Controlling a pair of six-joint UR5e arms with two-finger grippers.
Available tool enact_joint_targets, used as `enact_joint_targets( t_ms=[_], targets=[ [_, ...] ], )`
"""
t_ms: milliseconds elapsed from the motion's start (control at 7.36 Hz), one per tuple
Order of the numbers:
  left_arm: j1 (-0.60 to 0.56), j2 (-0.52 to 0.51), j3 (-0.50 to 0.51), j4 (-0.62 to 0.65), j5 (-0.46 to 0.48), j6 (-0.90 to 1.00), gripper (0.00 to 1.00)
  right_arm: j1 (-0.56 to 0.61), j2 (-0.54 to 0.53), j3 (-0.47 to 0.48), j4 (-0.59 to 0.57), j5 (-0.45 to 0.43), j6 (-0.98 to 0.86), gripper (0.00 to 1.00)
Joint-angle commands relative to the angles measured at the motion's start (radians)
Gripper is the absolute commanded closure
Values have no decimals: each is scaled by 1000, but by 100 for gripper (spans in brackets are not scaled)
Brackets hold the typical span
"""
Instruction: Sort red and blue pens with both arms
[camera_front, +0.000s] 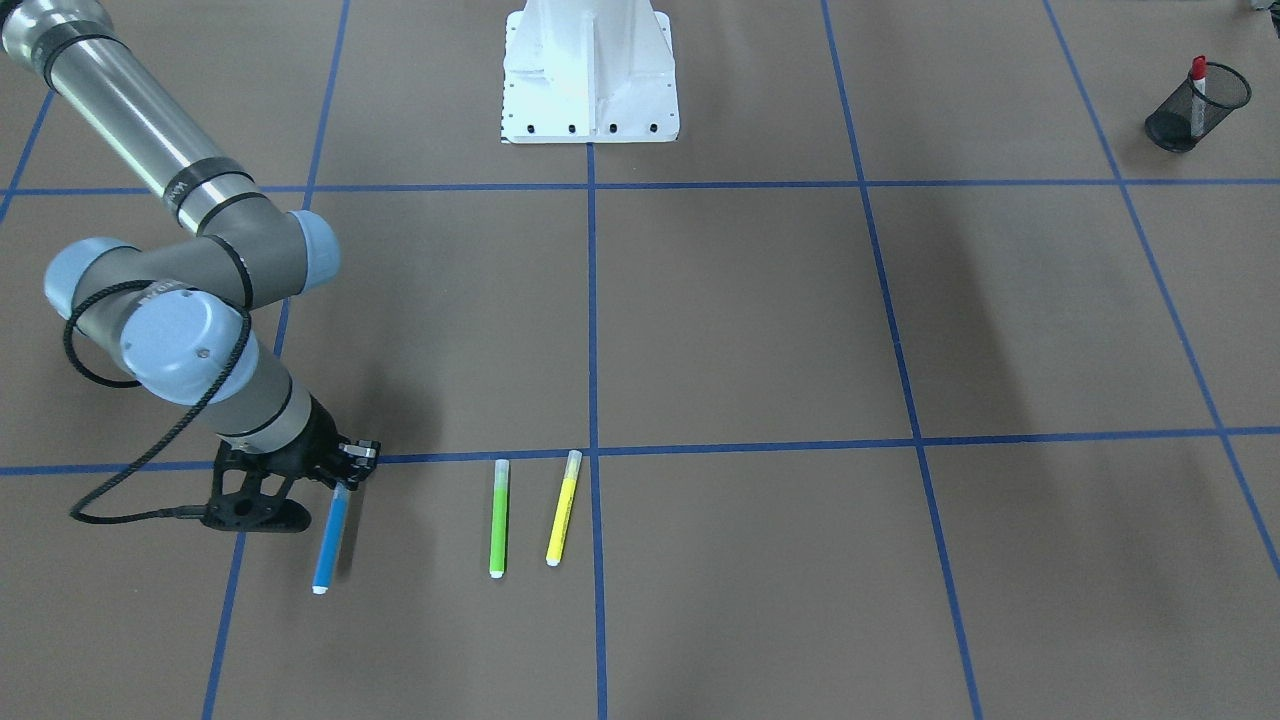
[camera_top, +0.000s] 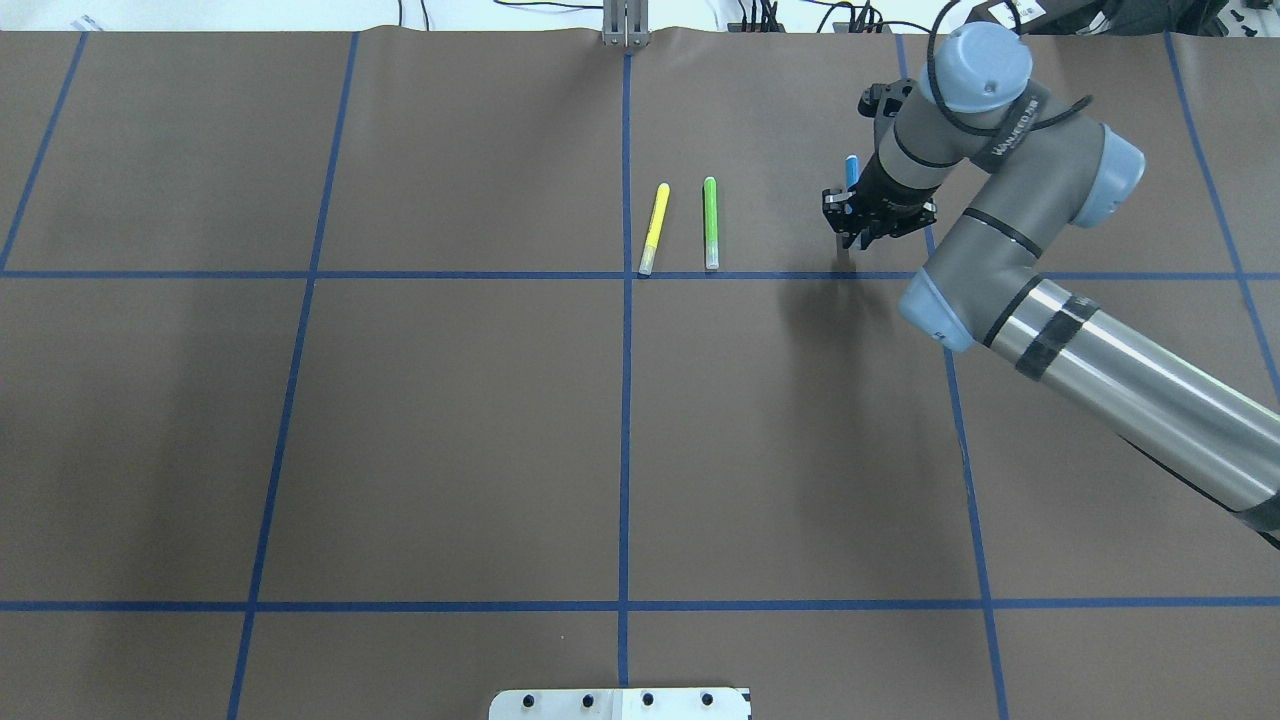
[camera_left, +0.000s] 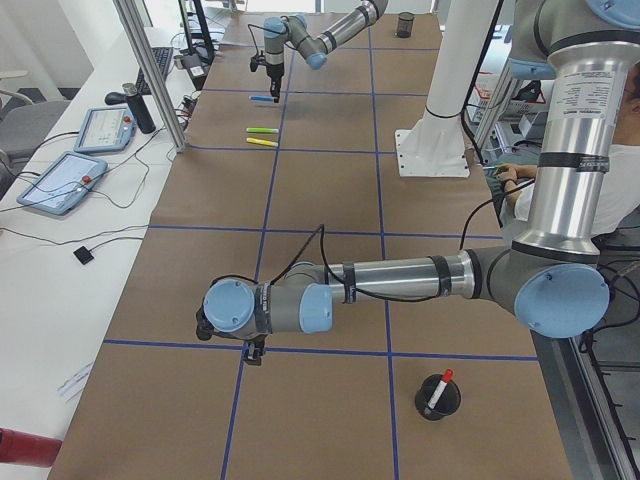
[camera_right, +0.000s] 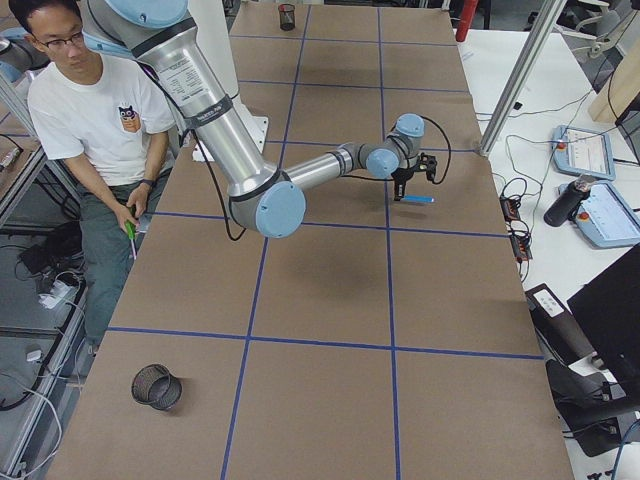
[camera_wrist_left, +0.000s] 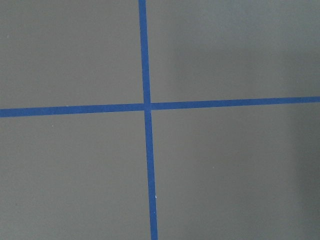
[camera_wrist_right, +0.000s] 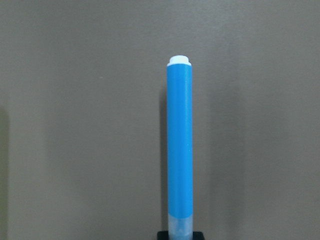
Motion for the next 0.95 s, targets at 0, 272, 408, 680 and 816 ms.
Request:
enact_joint_targets(
  t_ms=[0,272,408,680,816],
  targets=[
    [60,-2,-71,-62,105,-143,0,78,-150,110,1,95,-23,100],
    [74,-2,-83,-67,117,-145,0,222,-268,119,-8,299,-83,100],
    [74,-2,-82,-69,117,-145,0,271,-352,154,-5,298,-134,100],
    [75,1,-83,-72,117,-147,0,360,-495,181,-8,205,-428,100],
    [75,7,-88,-73,116,-148,0,402,-552,188,-14,115,-560,100]
  ],
)
